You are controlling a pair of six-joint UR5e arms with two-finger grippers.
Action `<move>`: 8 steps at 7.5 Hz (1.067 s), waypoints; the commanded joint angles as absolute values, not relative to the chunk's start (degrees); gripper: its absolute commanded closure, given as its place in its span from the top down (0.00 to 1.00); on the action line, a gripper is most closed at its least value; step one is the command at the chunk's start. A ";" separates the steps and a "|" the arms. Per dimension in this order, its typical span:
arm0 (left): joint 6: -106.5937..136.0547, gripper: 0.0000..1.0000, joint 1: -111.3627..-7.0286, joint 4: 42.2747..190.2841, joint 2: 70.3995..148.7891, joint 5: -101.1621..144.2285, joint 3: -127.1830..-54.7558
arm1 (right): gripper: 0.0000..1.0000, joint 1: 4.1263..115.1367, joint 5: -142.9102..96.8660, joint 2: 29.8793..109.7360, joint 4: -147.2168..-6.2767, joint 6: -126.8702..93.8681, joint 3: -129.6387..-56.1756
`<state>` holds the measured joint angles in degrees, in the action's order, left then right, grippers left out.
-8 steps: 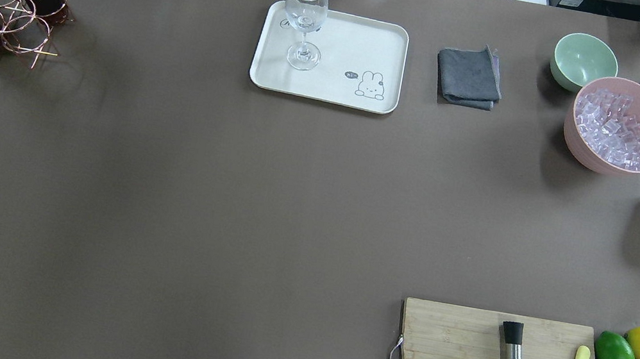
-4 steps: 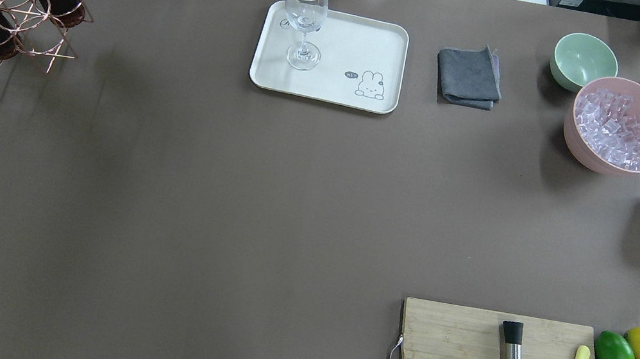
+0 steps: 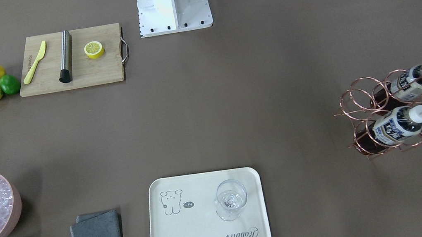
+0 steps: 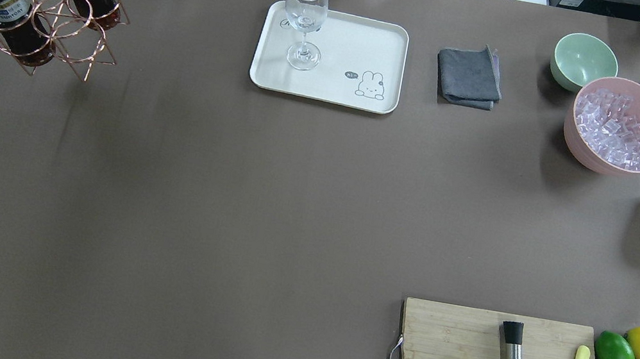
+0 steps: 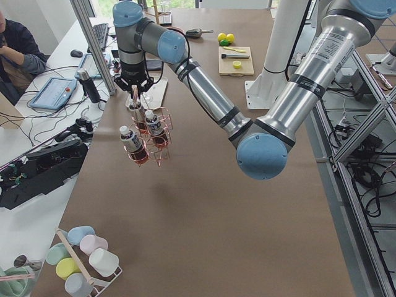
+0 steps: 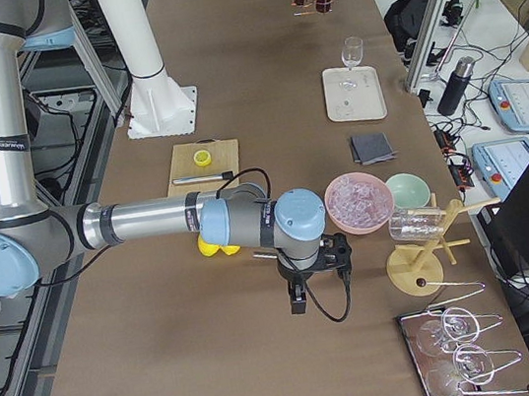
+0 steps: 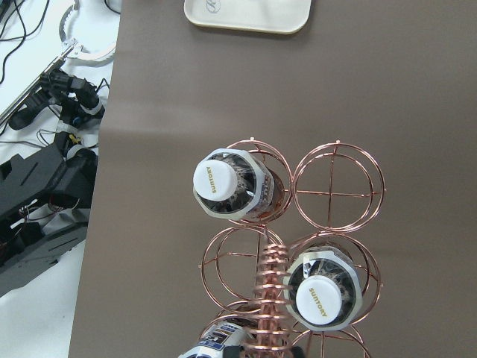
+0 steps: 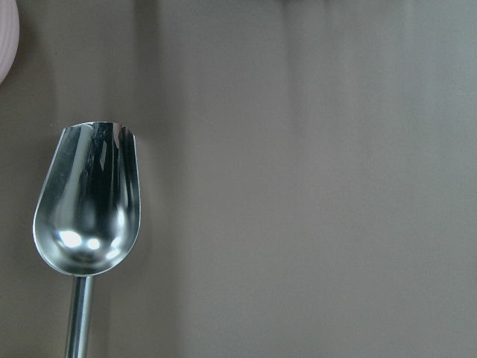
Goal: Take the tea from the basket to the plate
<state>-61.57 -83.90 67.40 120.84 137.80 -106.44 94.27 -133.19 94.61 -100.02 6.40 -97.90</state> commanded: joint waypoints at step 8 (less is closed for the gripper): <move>-20.50 0.00 -42.40 68.20 140.53 120.34 -113.38 | 1.00 86.24 -132.54 88.10 -90.00 4.40 -101.51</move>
<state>-24.86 -48.68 68.10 137.99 124.77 -113.58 88.89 -132.81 92.63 -92.29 6.04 -99.11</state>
